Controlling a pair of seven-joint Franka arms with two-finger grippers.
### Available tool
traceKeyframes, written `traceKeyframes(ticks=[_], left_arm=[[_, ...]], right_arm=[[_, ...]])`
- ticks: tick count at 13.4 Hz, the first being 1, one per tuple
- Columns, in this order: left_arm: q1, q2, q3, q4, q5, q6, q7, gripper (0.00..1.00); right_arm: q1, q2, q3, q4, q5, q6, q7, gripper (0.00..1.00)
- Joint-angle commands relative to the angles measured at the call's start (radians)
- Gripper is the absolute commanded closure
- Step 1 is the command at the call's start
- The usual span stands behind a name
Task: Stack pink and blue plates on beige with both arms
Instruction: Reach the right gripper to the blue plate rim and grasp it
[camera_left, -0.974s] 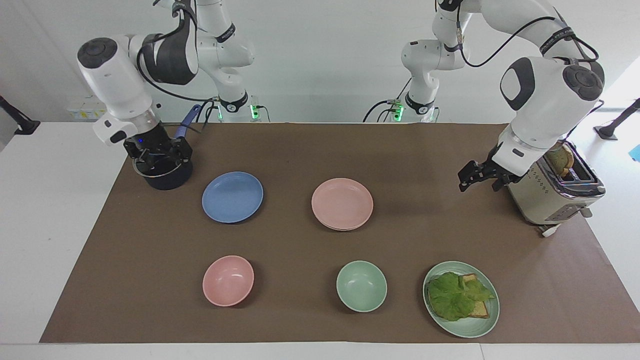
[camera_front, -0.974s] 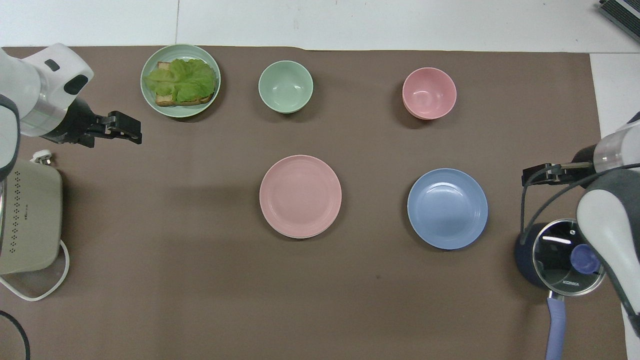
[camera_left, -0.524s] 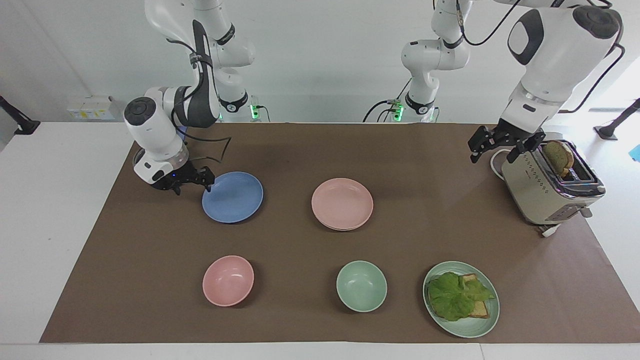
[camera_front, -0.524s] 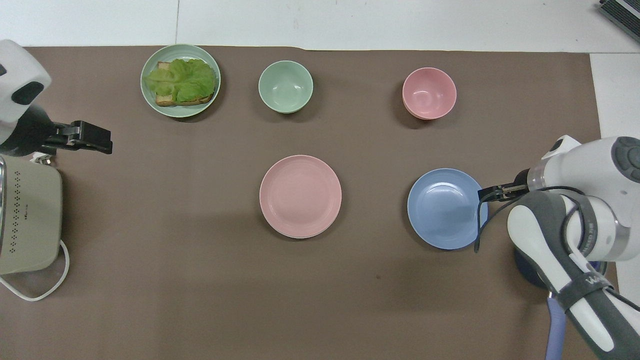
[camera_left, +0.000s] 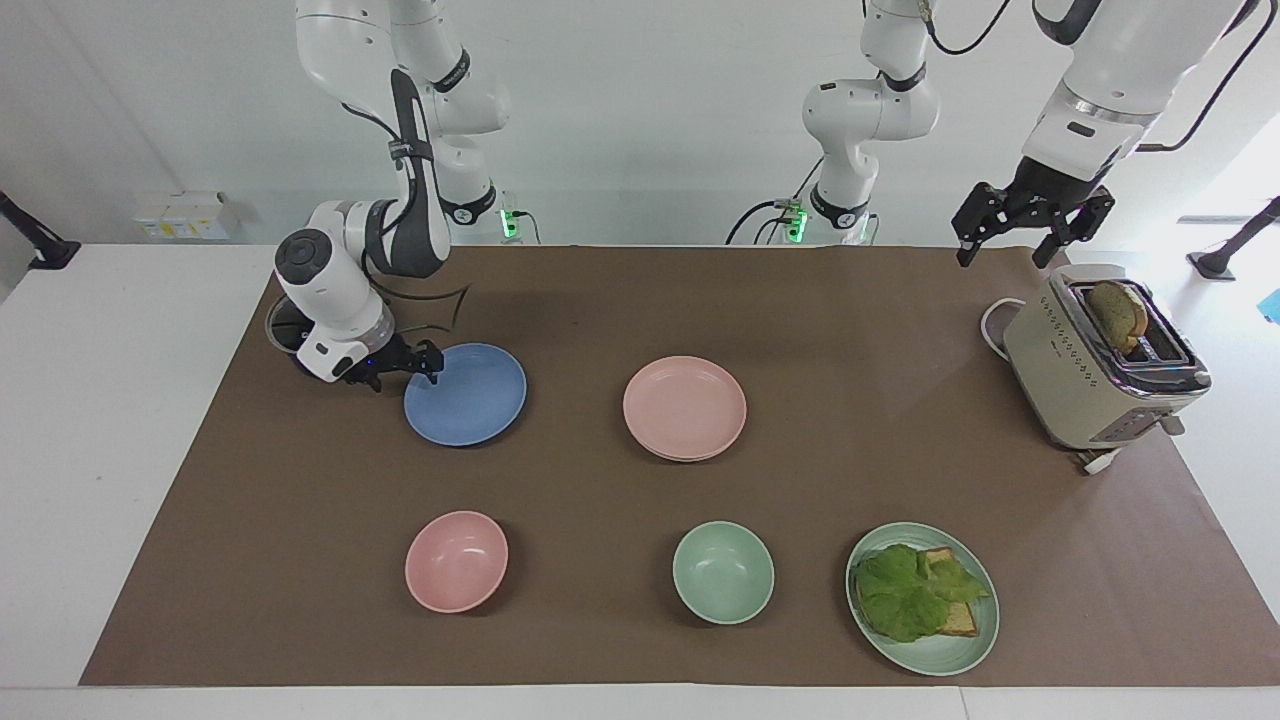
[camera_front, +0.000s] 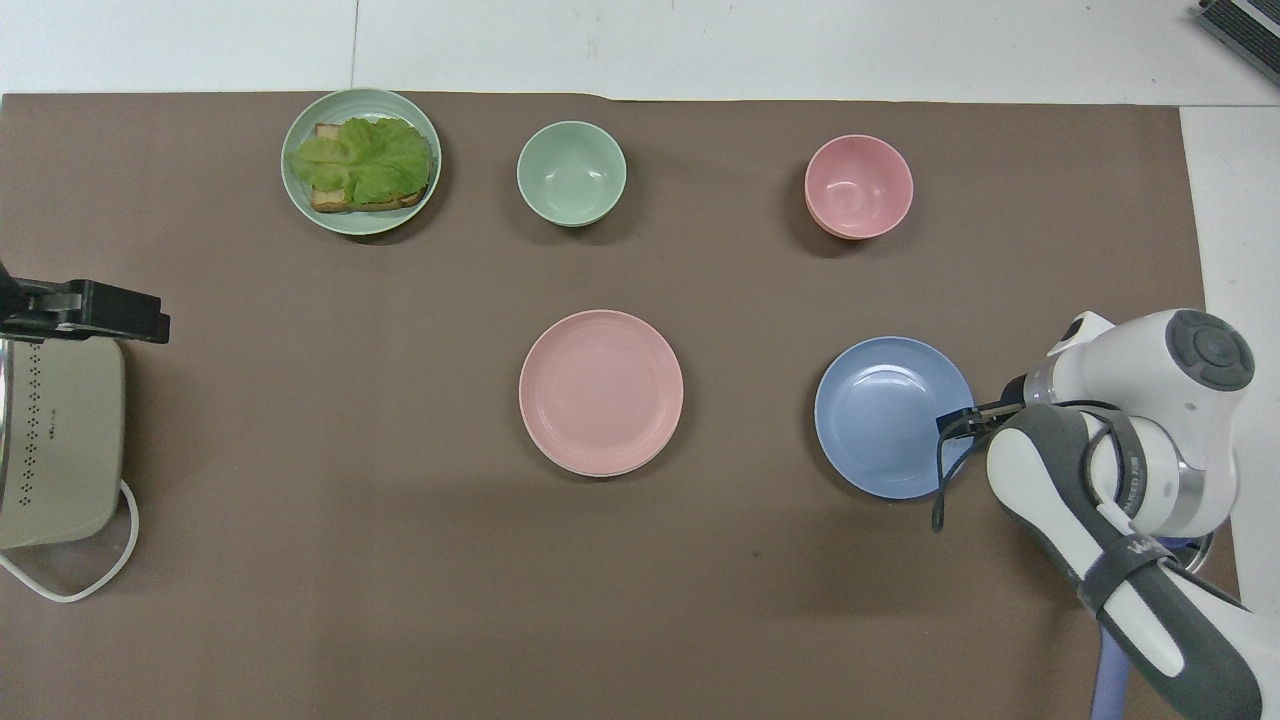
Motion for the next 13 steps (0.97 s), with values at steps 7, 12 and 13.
traceKeyframes(ticks=[7,12,13], left_arm=[[0.010,-0.013,-0.004,-0.007,0.010,-0.021,0.010,0.00],[0.010,-0.014,-0.004,-0.007,0.010,-0.021,0.010,0.00],[0.010,-0.014,-0.004,-0.007,0.010,-0.021,0.010,0.00]], right_arm=[[-0.013,0.021,0.004,0.043,0.022,-0.014,-0.030,1.00],[-0.008,-0.085,0.006,0.152,0.022,-0.190,-0.033,1.00],[0.001,-0.109,0.007,0.180,0.022,-0.239,-0.031,1.00]])
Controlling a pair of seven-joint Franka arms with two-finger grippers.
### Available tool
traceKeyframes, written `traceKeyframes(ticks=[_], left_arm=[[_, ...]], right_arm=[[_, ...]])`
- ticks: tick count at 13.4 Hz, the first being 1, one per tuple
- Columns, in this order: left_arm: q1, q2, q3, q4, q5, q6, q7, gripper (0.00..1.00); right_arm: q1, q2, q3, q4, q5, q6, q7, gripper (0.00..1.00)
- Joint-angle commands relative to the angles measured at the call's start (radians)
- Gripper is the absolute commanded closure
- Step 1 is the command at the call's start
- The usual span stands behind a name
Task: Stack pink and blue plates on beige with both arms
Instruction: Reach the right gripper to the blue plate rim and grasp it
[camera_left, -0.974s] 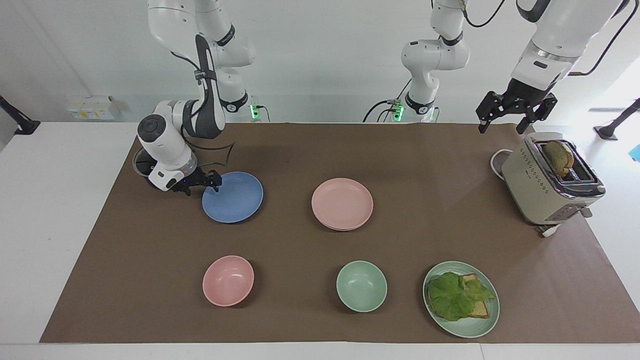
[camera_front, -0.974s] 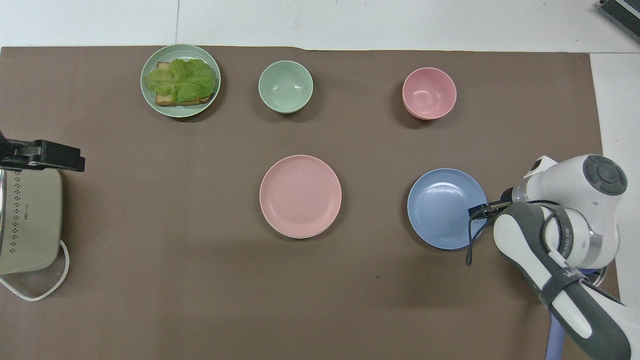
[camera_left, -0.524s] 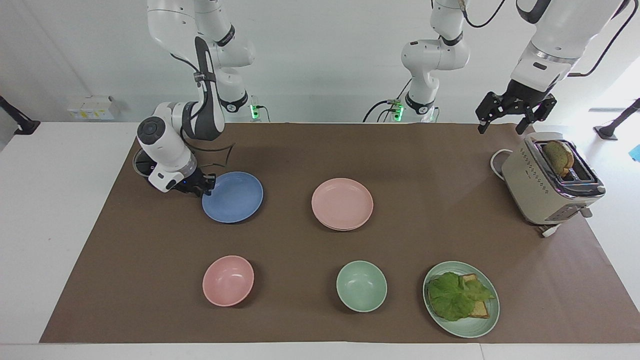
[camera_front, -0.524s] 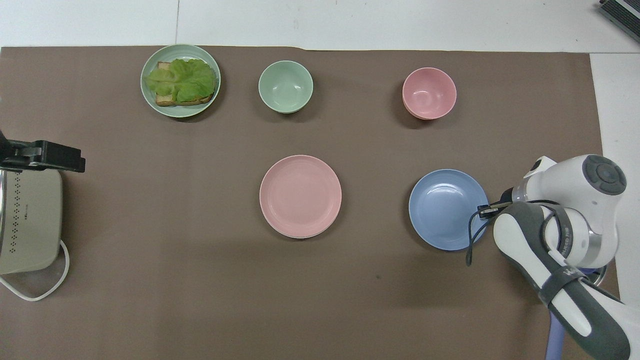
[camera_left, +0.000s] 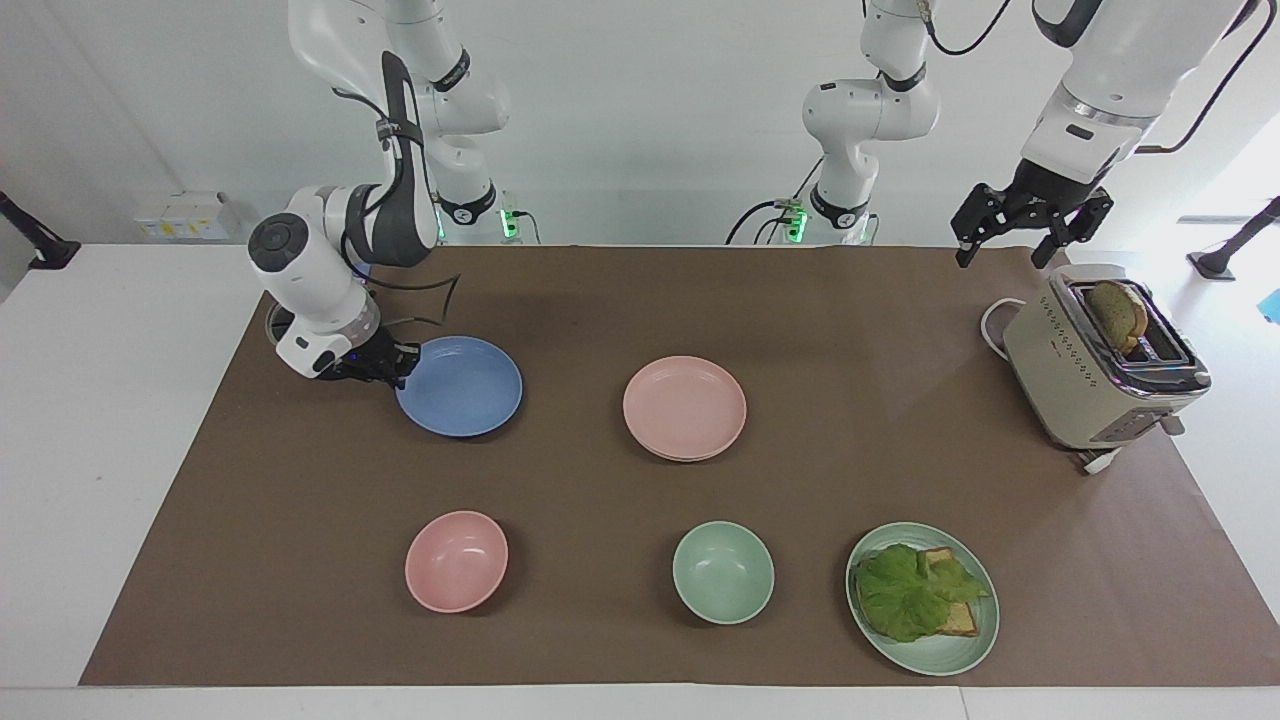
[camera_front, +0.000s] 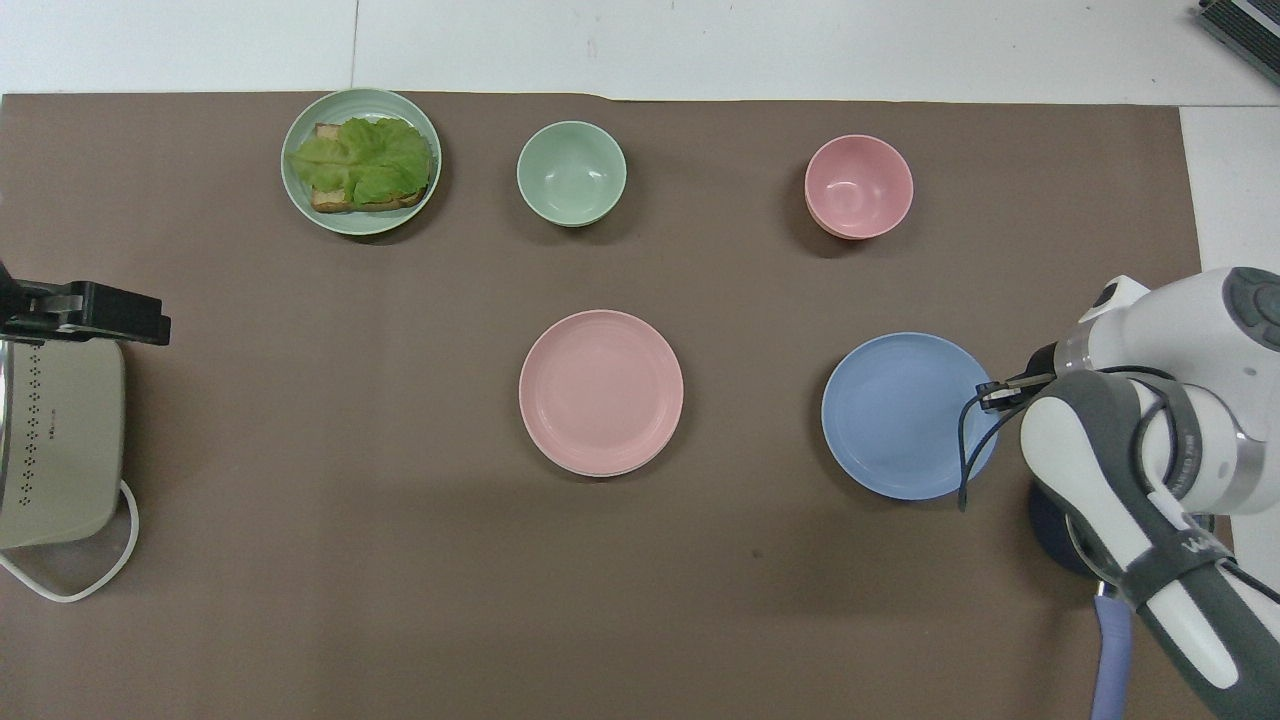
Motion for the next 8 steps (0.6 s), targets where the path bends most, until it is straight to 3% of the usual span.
traceKeyframes(ticks=[1,4,8], left_arm=[[0.010,-0.014,-0.004,-0.007,0.010,-0.015,0.010,0.00],[0.010,-0.014,-0.004,-0.007,0.010,-0.015,0.011,0.00],[0.010,-0.014,-0.004,-0.007,0.010,-0.015,0.010,0.00]], right_arm=[[0.005,-0.078,0.008,0.074,0.014,-0.129,-0.029,1.00],[0.005,-0.066,0.070,0.205,0.031,-0.240,0.003,1.00],[0.007,-0.051,0.194,0.211,0.060,-0.183,0.201,1.00]])
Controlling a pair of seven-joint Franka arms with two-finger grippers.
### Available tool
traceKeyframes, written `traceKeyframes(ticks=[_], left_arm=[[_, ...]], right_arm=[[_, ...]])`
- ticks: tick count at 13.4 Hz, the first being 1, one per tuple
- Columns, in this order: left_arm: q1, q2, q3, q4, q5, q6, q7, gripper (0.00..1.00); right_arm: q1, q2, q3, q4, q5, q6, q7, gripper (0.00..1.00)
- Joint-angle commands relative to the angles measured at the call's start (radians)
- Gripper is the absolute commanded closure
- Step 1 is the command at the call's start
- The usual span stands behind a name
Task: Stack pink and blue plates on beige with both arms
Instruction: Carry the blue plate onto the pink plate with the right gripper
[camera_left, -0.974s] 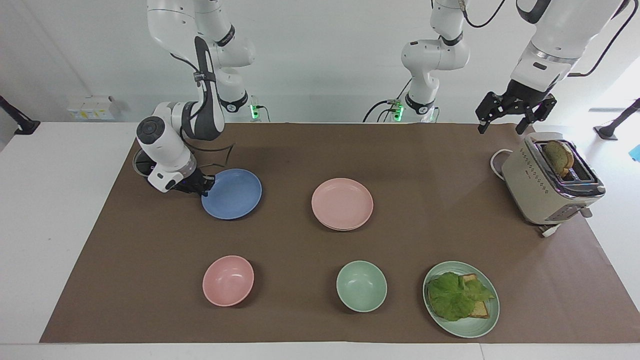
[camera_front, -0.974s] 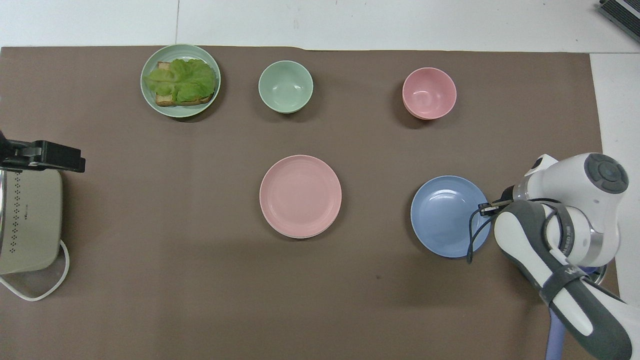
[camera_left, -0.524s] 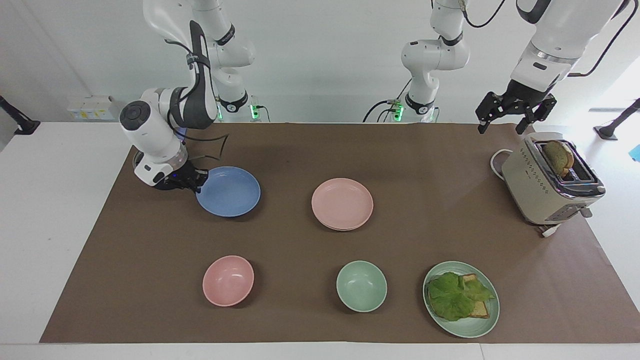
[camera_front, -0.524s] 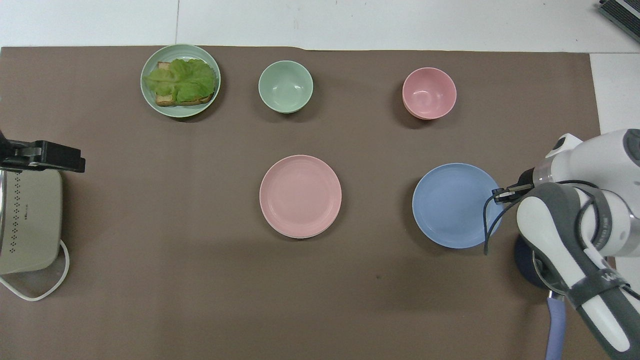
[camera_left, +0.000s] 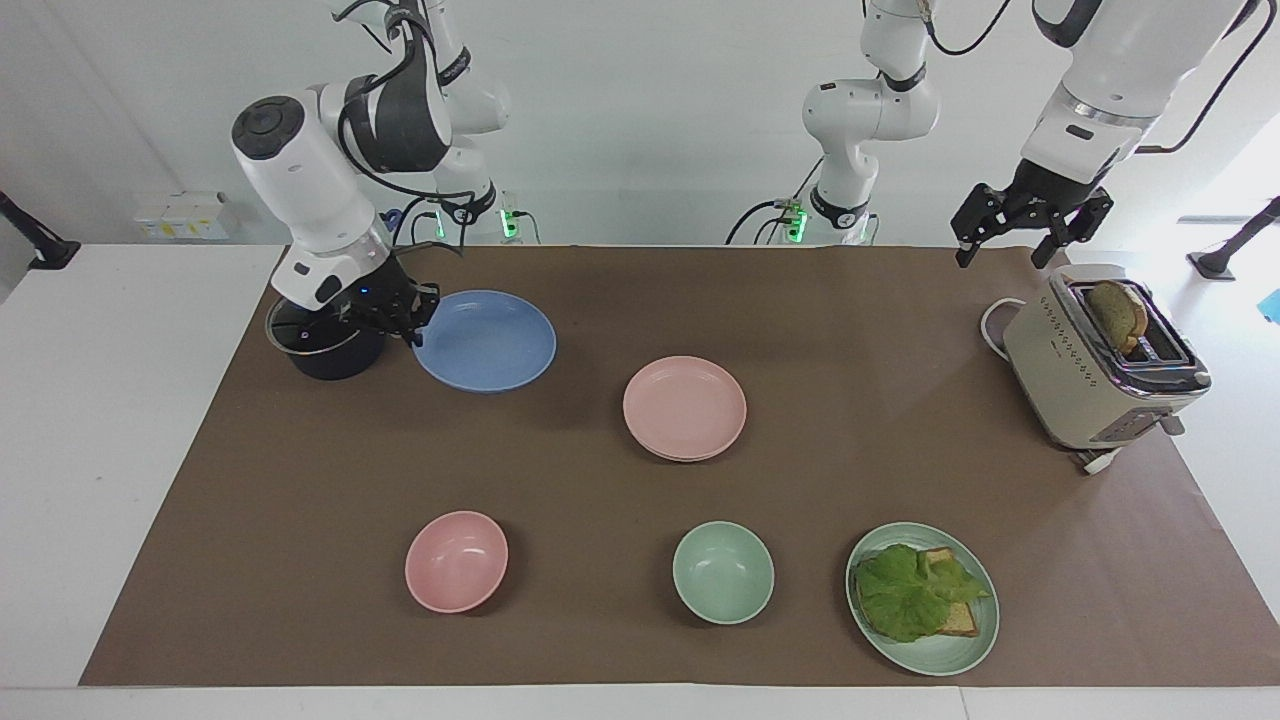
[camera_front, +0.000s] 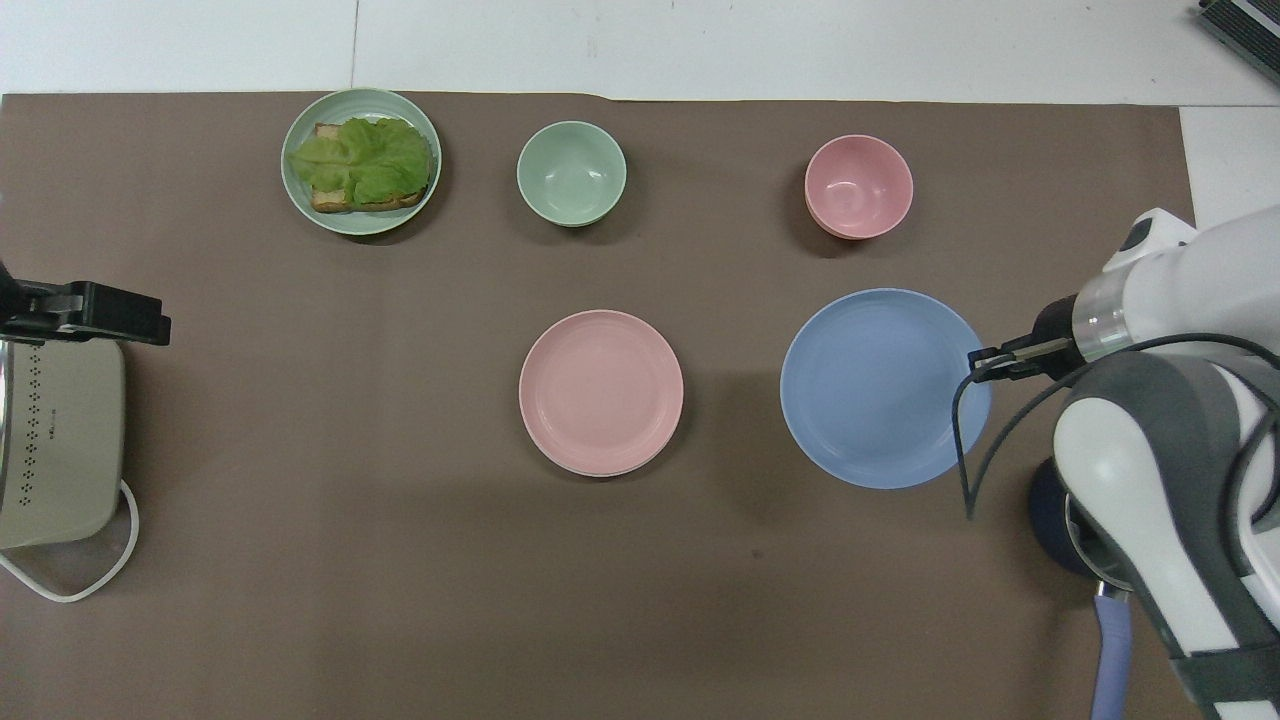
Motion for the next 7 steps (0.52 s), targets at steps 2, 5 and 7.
traceKeyframes(ticks=[2,5,7], left_arm=[[0.010,-0.013,-0.004,-0.007,0.010,-0.015,0.010,0.00],[0.010,-0.013,-0.004,-0.007,0.010,-0.015,0.010,0.00],[0.010,-0.014,-0.004,-0.007,0.010,-0.015,0.010,0.00]], right_arm=[[-0.006,0.066,0.132,0.019,0.020,0.074,0.168,1.00],[-0.003,0.119,0.226,0.018,0.028,0.157,0.296,1.00],[0.064,0.165,0.234,0.016,0.056,0.244,0.366,1.00]])
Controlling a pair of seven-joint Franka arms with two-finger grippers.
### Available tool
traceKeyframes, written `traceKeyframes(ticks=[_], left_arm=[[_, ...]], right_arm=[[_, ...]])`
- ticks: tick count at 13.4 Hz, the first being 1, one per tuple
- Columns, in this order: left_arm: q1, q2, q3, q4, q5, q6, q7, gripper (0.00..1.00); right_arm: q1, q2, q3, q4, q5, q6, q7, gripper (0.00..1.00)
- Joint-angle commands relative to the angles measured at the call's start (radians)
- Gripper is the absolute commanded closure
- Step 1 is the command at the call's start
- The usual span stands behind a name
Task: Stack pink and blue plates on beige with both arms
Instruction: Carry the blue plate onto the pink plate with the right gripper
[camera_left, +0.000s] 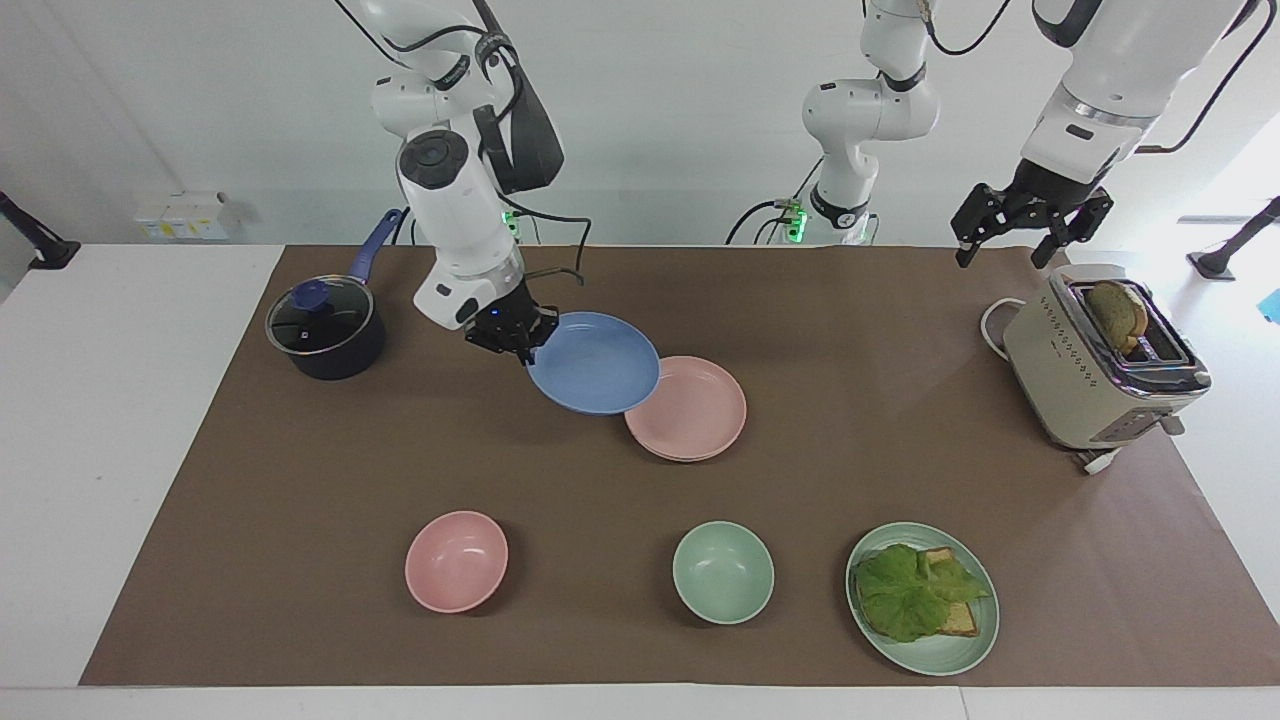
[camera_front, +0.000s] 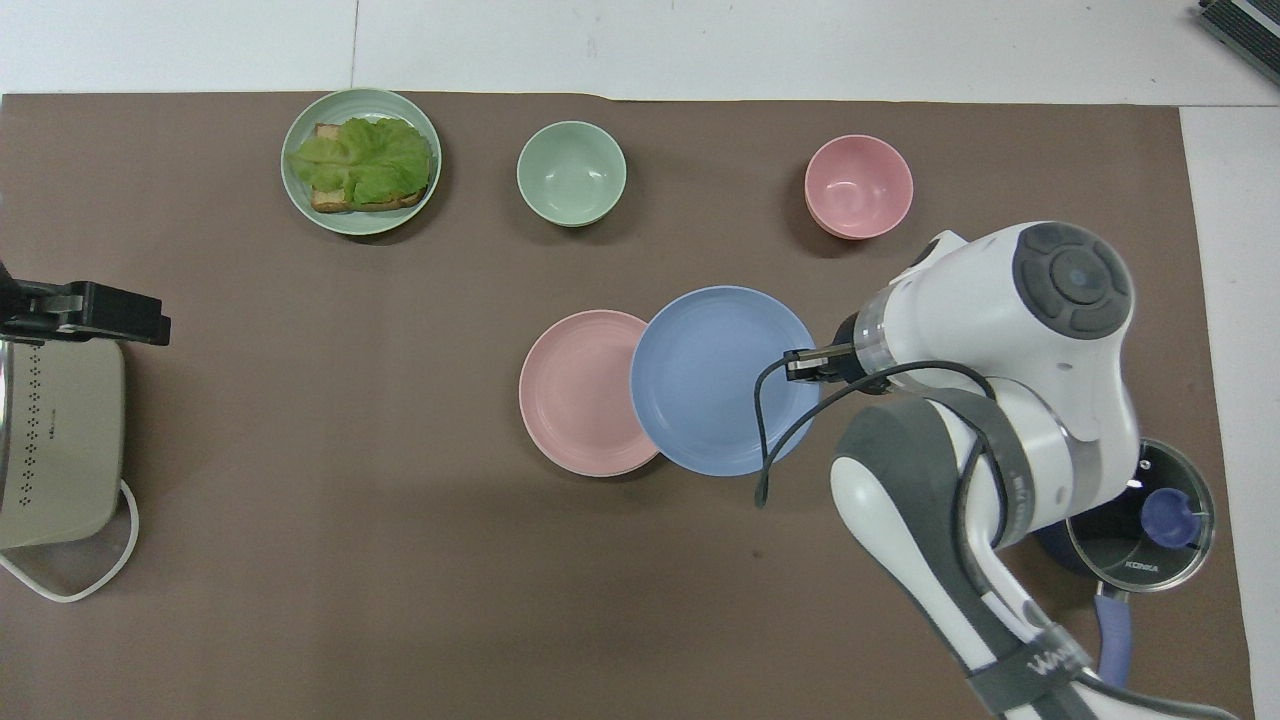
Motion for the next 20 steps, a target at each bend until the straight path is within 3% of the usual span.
traceKeyframes(ticks=[1,4,9,20], left_arm=[[0.010,-0.014,-0.004,-0.007,0.010,-0.015,0.010,0.00],[0.010,-0.014,-0.004,-0.007,0.010,-0.015,0.010,0.00],[0.010,-0.014,-0.004,-0.007,0.010,-0.015,0.010,0.00],[0.010,-0.014,-0.004,-0.007,0.010,-0.015,0.010,0.00]], right_arm=[[0.062,0.063,0.010,0.017,0.032,0.082,0.118,1.00],[0.129,0.117,0.010,0.017,0.032,0.162,0.199,1.00],[0.143,0.181,0.010,0.016,0.032,0.197,0.233,1.00],[0.160,0.226,0.010,0.013,0.034,0.246,0.231,1.00]])
